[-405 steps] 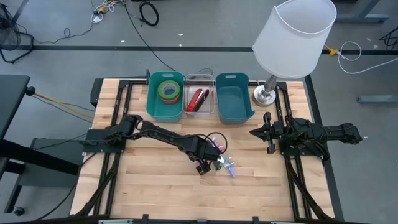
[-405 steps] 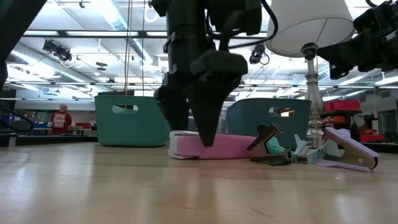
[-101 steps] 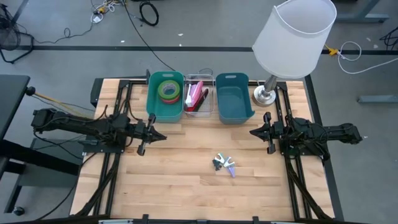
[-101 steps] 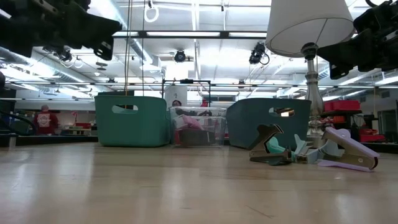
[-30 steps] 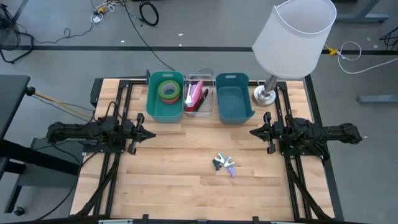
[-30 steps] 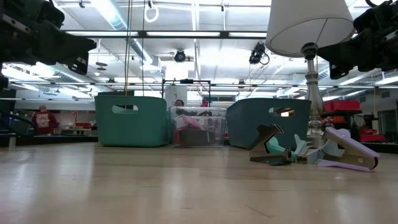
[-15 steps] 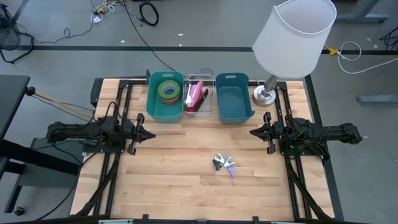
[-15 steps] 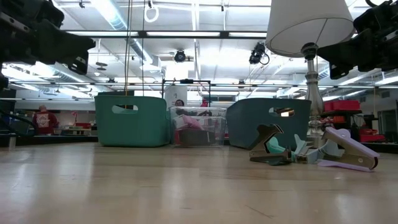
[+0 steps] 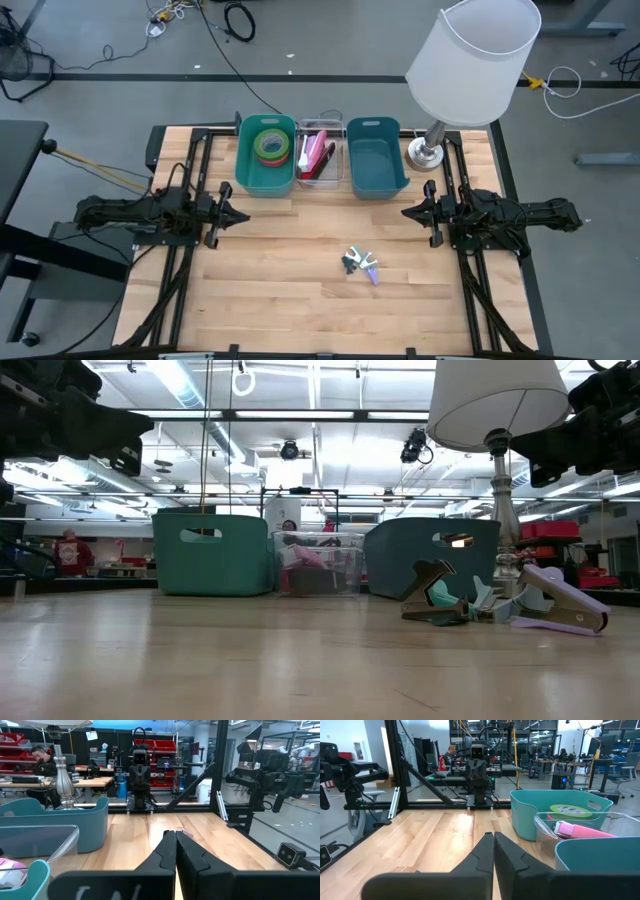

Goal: Pick and place Stapler, Stapler remover, tape
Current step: Put the violet staple remover into the blue bin

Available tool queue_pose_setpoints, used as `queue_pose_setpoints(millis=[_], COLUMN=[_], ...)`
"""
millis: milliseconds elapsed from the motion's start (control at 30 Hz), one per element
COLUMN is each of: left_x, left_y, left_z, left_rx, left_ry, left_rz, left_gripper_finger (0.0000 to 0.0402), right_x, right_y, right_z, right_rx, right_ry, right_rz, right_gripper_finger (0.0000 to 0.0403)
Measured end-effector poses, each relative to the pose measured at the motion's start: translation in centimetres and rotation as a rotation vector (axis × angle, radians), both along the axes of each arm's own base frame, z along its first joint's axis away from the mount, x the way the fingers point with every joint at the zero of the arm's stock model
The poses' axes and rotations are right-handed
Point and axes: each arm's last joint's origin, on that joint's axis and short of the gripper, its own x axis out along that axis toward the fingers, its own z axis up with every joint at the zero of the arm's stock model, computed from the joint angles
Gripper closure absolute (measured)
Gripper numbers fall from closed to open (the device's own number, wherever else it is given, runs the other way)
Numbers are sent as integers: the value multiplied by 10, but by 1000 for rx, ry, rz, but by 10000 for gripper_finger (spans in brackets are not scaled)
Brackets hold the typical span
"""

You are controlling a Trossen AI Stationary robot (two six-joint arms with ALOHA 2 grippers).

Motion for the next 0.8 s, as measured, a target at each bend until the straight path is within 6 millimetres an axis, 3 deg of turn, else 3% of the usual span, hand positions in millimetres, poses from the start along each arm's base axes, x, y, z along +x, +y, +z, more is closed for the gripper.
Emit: queue_pose_setpoints(millis=[433,633,800], left_x=[0,0,0], left_y=[0,0,0], left_z=[0,0,0], left_rx=[0,0,0], left_ry=[-1,-2,-3], left_rz=[0,1,1], left_gripper_finger=[399,399,399], right_x=[0,0,0], right_y=[0,0,0], right_z=[0,0,0], right_rx=[-1,-184,-161], right_ry=[0,-3,-3], right_rz=[0,-5,-5], right_gripper_finger=[387,387,387])
